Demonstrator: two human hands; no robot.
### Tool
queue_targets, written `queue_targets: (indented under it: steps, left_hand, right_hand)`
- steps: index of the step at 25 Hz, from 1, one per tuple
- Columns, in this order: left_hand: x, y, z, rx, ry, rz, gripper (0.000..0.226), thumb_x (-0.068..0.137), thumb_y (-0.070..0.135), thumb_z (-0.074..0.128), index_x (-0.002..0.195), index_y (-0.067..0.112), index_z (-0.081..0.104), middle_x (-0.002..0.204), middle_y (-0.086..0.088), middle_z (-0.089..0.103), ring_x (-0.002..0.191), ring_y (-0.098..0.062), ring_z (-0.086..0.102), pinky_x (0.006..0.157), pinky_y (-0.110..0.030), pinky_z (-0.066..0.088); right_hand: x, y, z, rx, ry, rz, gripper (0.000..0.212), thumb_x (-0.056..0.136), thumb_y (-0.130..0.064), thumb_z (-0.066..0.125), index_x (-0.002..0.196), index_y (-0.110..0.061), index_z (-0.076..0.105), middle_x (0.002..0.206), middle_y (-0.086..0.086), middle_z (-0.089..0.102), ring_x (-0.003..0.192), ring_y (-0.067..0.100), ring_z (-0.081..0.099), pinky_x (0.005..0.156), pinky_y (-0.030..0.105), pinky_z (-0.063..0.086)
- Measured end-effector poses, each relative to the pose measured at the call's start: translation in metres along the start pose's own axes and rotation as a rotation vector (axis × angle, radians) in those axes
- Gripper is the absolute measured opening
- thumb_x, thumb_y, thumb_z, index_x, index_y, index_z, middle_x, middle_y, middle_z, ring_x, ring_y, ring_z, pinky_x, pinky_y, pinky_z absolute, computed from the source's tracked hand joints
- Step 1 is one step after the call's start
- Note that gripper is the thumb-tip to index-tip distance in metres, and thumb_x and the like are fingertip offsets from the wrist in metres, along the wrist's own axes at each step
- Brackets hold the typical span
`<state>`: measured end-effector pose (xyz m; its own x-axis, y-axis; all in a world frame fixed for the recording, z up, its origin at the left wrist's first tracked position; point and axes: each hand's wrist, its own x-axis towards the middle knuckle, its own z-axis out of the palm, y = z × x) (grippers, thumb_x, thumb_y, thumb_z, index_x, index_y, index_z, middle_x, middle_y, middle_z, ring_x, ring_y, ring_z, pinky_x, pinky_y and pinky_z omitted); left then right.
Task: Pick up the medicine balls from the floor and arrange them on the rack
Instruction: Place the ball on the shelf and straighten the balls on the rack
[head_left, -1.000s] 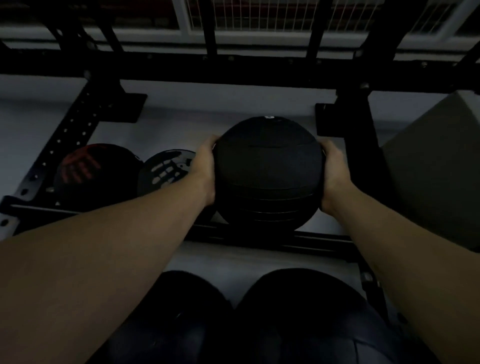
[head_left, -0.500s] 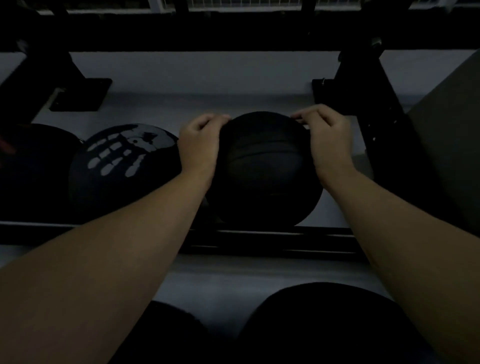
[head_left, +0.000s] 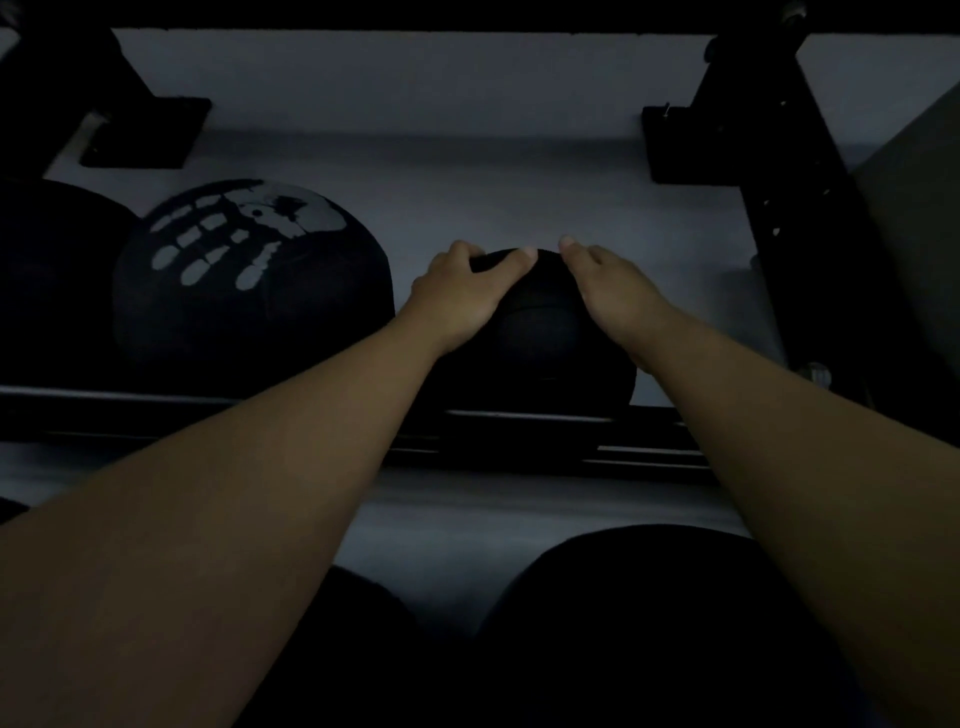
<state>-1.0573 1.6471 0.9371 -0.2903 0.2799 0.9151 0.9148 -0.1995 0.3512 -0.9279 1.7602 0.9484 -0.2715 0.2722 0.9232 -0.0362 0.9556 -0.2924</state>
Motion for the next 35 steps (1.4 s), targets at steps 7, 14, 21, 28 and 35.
queue_targets:
  steps: [7,14,21,28,35]
  left_hand:
    - [-0.024,0.014,-0.001,0.092,-0.076,-0.038,0.071,0.106,0.063,0.028,0.166,0.027,0.018,0.172,-0.009,0.019,0.156,-0.036,0.022,0.127,-0.049,0.022]
    - [-0.074,0.006,-0.017,0.185,-0.185,0.034,0.067,0.111,0.035,0.042,0.167,0.030,0.007,0.177,-0.007,0.000,0.161,-0.035,0.008,0.131,-0.046,0.009]
    - [-0.186,0.008,0.010,0.177,-0.276,0.004,0.076,0.102,0.052,0.054,0.166,0.031,0.018,0.177,0.000,-0.003,0.163,-0.025,-0.002,0.131,-0.048,0.002]
    - [-0.289,0.015,0.056,-0.020,-0.388,-0.256,0.094,0.083,0.083,0.053,0.162,0.047,0.018,0.176,0.008,0.008,0.162,-0.025,0.008,0.128,-0.057,0.016]
    - [-0.303,0.017,0.075,-0.004,-0.190,-0.312,0.083,0.082,0.085,0.050,0.155,0.053,0.027,0.169,0.015,0.024,0.158,-0.024,0.017,0.126,-0.060,0.016]
  right_hand:
    - [-0.016,-0.001,-0.007,-0.061,-0.052,-0.042,0.054,0.113,-0.037,0.019,0.159,-0.012,0.031,0.166,0.008,0.034,0.152,0.020,0.031,0.118,0.019,0.014]
    - [-0.072,-0.012,-0.026,-0.253,-0.102,-0.018,0.060,0.107,-0.040,0.045,0.161,-0.019,0.030,0.161,0.011,0.041,0.145,0.027,0.043,0.116,0.028,0.032]
    - [-0.171,-0.012,-0.061,-0.202,-0.102,0.055,0.046,0.100,-0.038,0.057,0.145,-0.027,0.053,0.142,0.007,0.054,0.128,0.018,0.050,0.100,0.024,0.036]
    - [-0.299,0.056,-0.088,-0.369,-0.146,0.314,0.059,0.100,-0.063,0.035,0.154,-0.040,0.035,0.163,0.006,0.032,0.150,0.036,0.025,0.119,0.059,0.024]
    - [-0.345,0.068,-0.065,-0.114,0.070,0.576,0.084,0.090,-0.081,0.031,0.162,-0.043,0.011,0.174,0.006,0.002,0.159,0.038,-0.002,0.122,0.067,0.000]
